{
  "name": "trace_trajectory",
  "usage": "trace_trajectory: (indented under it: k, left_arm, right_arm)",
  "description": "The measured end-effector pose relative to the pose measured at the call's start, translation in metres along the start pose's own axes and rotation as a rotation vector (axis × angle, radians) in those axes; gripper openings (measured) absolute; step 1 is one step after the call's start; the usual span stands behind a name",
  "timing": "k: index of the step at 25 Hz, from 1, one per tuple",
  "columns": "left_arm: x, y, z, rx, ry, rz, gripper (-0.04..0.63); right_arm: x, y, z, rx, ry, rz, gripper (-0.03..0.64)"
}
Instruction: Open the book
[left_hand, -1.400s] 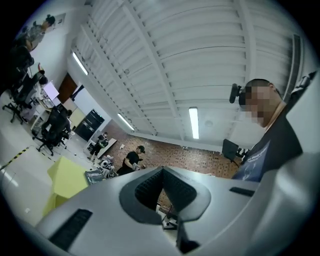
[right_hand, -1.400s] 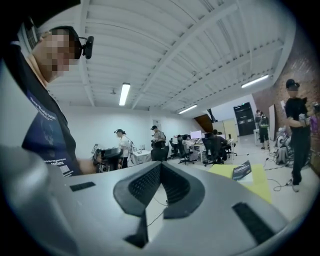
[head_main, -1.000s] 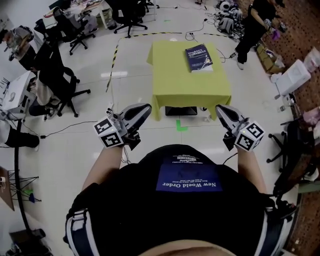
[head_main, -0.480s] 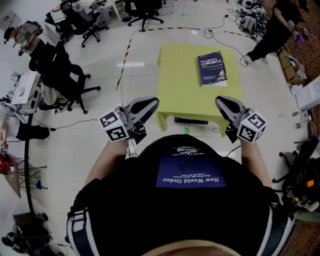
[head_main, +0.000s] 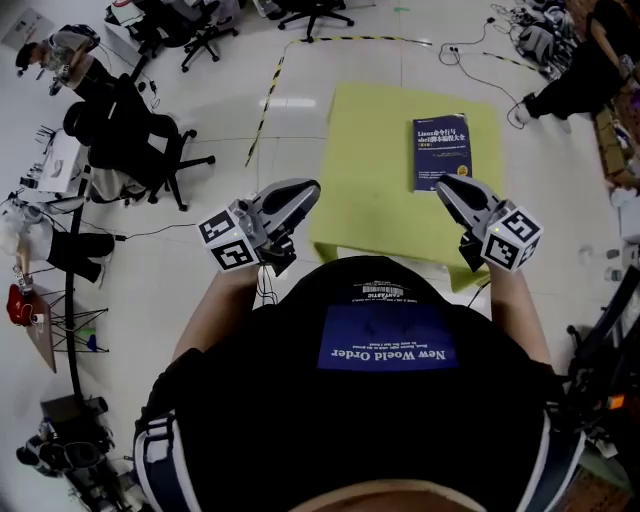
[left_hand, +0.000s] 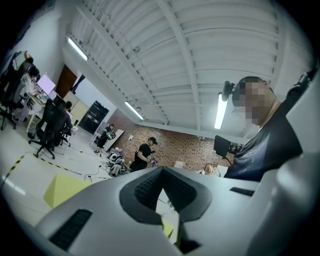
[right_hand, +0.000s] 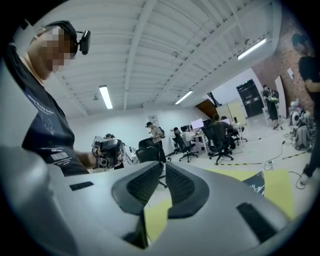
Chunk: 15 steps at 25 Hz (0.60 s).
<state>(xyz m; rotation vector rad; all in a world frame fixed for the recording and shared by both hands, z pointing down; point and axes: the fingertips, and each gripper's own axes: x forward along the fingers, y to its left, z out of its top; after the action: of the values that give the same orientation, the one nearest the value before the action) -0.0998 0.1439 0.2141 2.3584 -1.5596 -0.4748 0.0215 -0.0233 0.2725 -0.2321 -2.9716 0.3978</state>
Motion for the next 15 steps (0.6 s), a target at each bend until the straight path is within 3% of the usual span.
trace_trajectory:
  k: [3, 9, 15]
  left_arm:
    - [0.009, 0.034, 0.001, -0.027, 0.008, -0.044, -0.003]
    - [0.024, 0.108, 0.020, -0.028, 0.055, -0.210, -0.003]
    - [0.046, 0.171, 0.021, -0.050, 0.171, -0.376, -0.003]
  right_arm:
    - [0.013, -0.023, -0.002, 0.022, 0.008, -0.063, 0.014]
    - [0.051, -0.054, 0.000, 0.050, 0.029, -0.250, 0.023]
    - [0.059, -0.087, -0.002, 0.173, -0.015, -0.461, 0.026]
